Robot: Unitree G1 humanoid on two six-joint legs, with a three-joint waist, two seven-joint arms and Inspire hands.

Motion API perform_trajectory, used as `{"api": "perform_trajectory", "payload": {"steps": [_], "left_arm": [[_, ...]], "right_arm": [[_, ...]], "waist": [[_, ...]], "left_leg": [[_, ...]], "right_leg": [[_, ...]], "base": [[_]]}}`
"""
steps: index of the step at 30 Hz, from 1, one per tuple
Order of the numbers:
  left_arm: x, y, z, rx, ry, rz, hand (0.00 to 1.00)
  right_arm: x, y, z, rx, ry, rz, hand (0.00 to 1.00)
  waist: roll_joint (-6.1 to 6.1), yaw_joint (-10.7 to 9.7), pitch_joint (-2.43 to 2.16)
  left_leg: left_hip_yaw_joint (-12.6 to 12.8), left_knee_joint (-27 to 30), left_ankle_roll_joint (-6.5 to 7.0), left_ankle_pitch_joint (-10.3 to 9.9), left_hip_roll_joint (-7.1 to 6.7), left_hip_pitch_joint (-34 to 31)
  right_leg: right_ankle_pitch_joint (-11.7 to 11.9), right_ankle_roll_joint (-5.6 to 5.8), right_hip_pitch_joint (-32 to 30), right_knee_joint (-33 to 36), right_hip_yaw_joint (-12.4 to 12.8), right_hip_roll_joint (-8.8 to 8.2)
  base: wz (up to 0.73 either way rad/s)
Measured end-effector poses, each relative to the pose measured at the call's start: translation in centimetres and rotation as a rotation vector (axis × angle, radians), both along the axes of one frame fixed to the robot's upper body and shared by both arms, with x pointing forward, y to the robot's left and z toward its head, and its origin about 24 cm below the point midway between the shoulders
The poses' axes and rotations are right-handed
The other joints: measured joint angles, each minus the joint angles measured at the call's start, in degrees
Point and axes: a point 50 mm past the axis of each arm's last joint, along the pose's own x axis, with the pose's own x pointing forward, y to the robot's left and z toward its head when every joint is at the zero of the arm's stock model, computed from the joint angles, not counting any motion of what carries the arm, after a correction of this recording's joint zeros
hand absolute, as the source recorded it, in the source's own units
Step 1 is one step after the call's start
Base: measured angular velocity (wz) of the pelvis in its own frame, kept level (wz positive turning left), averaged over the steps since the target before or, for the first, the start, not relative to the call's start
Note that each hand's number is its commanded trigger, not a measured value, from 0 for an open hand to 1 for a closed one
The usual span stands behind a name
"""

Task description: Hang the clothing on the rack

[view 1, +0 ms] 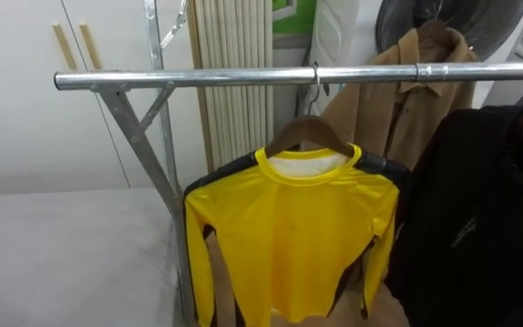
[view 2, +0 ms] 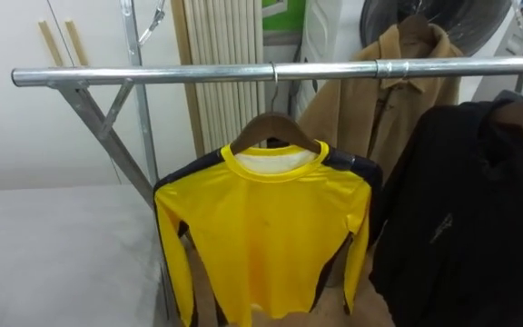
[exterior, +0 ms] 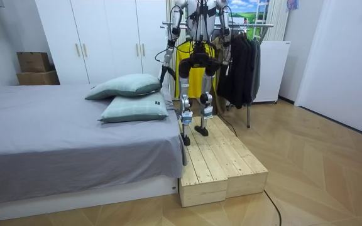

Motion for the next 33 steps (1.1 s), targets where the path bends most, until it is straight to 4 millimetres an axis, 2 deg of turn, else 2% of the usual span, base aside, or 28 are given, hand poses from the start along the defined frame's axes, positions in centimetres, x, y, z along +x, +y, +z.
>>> {"api": "perform_trajectory", "payload": {"steps": [7, 13, 19, 24, 28, 33], "left_arm": [[0.6, -0.2, 0.1, -0.025, -0.032, 0.002, 0.0], [0.5, -0.8, -0.1, -0.119, -0.07, 0.079, 0.0], [0.4, -1.7, -0.3, -0.177, -0.096, 0.127, 0.0], [0.2, -1.9, -0.3, -0.187, -0.114, 0.148, 0.0], [-0.1, -2.1, -0.4, -0.191, -0.112, 0.134, 0.0], [-0.4, -2.1, -0.4, -0.19, -0.11, 0.137, 0.0]], "right_arm": [[-2.0, 0.6, -0.9, 0.104, 0.058, -0.004, 0.0], [-2.1, 1.3, -1.0, 0.211, 0.038, -0.012, 0.0], [-2.3, 2.2, -1.1, 0.28, 0.033, 0.006, 0.0], [-2.6, 3.0, -1.3, 0.313, 0.047, 0.03, 0.0], [-3.0, 3.5, -1.4, 0.329, 0.055, 0.031, 0.0], [-3.0, 3.5, -1.4, 0.331, 0.055, 0.027, 0.0]], "waist": [[0.44, -0.2, -0.04], [0.43, 0.2, -0.01], [-0.03, 0.3, 0.13], [-0.51, 0.4, -0.03], [-1.0, 0.5, -0.35], [-1.02, 0.5, -0.36]], "left_leg": [[-0.1, 0.0, 0.01, -0.1, 0.24, 0.1], [-0.3, 0.0, -0.07, -0.3, 0.55, 0.0], [-0.9, 0.0, -0.13, -0.2, 0.56, 0.0], [-1.0, 0.1, -0.12, -0.2, 0.42, -0.1], [-1.0, 0.0, 0.0, -0.4, 0.39, 0.1], [-1.0, -0.1, -0.01, -0.5, 0.34, 0.4]], "right_leg": [[-0.1, -0.18, 0.3, -0.1, -0.5, 0.05], [-0.5, -0.1, 0.3, -0.1, -0.9, -0.06], [-0.5, -0.62, 0.4, 0.0, -1.4, -0.23], [-0.7, -0.55, 0.3, 0.1, -1.5, -0.39], [-0.8, -0.53, 0.4, 0.1, -1.8, -0.19], [-0.8, -0.57, 0.4, 0.0, -1.8, -0.24]], "base": [[0.01], [0.01], [0.06], [0.0], [0.01], [0.0]]}}
